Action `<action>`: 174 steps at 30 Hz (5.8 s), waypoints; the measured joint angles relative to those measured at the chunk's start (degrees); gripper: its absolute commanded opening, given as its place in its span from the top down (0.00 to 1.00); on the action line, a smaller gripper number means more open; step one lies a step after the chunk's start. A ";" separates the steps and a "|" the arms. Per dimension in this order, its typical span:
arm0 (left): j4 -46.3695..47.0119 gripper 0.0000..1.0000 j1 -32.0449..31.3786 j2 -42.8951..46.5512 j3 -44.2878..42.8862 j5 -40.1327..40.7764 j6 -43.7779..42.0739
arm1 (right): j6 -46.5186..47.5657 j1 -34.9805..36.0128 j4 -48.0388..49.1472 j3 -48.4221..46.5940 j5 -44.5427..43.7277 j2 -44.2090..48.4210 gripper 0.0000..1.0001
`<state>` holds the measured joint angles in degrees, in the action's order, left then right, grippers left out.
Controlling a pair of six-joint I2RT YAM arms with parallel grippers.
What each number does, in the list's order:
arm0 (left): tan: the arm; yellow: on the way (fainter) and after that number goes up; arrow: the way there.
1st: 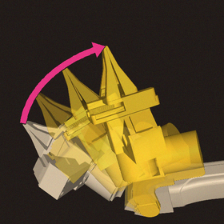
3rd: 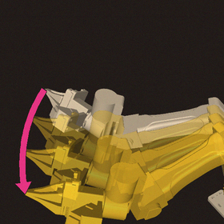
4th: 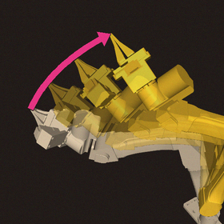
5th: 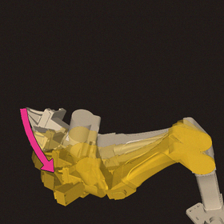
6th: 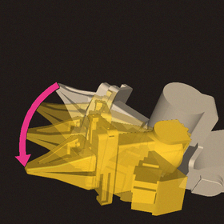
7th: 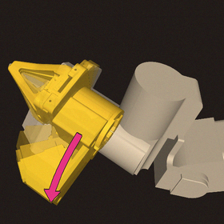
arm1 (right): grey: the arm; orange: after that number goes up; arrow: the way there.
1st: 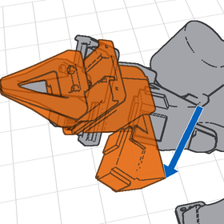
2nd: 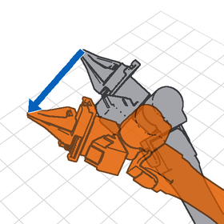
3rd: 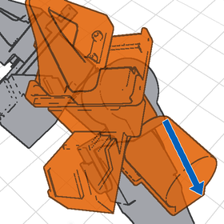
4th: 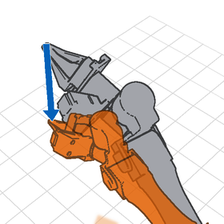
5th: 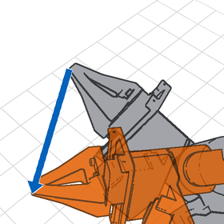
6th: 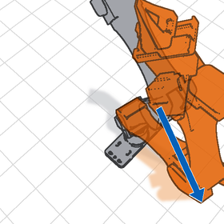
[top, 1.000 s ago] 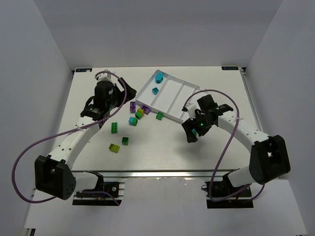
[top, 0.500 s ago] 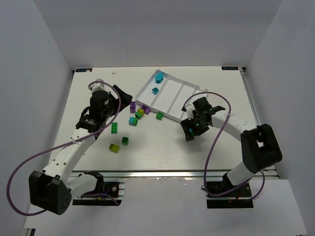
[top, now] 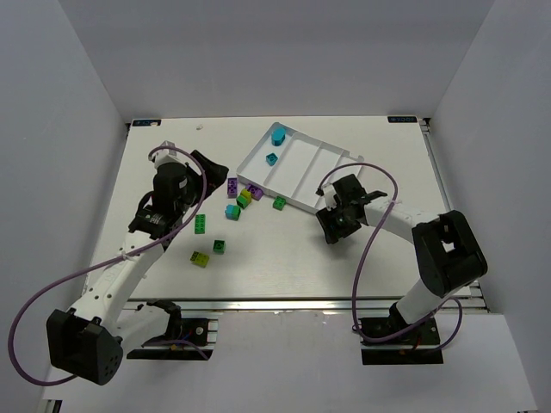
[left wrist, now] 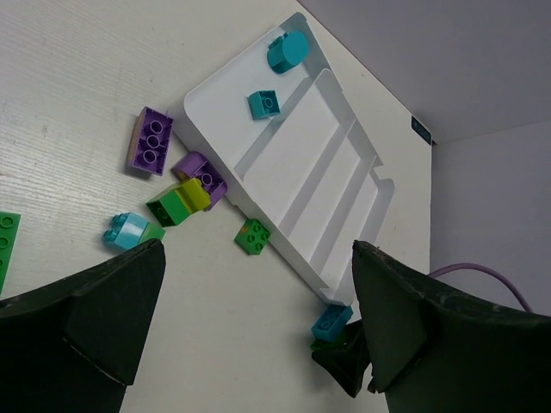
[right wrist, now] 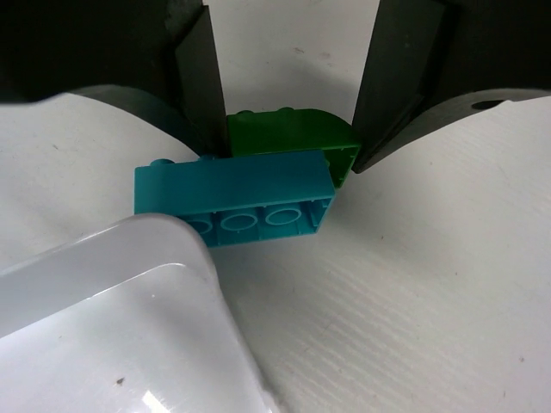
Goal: Sort the legos into containers by color
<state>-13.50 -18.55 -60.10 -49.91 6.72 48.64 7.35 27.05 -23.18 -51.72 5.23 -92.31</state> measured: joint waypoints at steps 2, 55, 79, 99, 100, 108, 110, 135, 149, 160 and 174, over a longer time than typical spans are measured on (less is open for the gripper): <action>0.02 0.02 0.00 0.00 0.13 0.00 0.17 | -0.31 0.17 0.96 0.15 -0.68 -0.07 0.42; 21.35 0.09 -18.18 -26.36 -5.42 -28.50 -0.61 | 31.32 1.49 4.28 -1.31 34.71 20.92 1.00; 21.55 0.79 -18.75 -31.17 -10.91 -33.64 -0.76 | 24.15 1.68 8.57 -2.08 33.20 19.47 1.00; 12.79 1.00 -7.17 -30.84 -13.03 -35.69 -4.31 | 24.06 1.42 11.37 2.89 30.40 22.45 1.00; 11.78 1.00 -5.84 -30.86 -13.77 -35.60 -4.76 | 24.06 1.36 11.41 2.89 30.25 22.45 1.00; -1.53 0.98 -0.63 -47.04 -39.43 -27.36 -14.25 | 24.06 -0.48 11.98 2.89 29.33 22.45 1.00; -6.05 0.96 -0.42 -54.38 -49.05 -24.09 -17.38 | 24.04 -1.05 12.48 2.89 29.22 22.45 1.00; -21.79 0.25 -0.42 -71.12 -68.43 -10.67 -23.78 | 22.82 -5.18 13.81 -1.79 30.40 12.98 1.00; -16.46 0.02 -0.42 -19.12 -25.75 0.66 -21.33 | 9.66 -5.18 6.05 -41.59 24.68 -18.27 0.99; -18.40 0.02 -0.35 -4.66 -7.15 6.12 -9.25 | 1.60 -5.18 -1.14 -62.53 14.21 -36.63 0.93; -15.63 0.02 -0.35 0.20 -2.49 3.93 -5.16 | 2.40 -5.18 -0.22 -65.24 8.81 -41.31 0.60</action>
<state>-29.12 -18.90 -59.90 -52.40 10.66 43.48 9.76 21.87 -23.40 -116.97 14.04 -133.62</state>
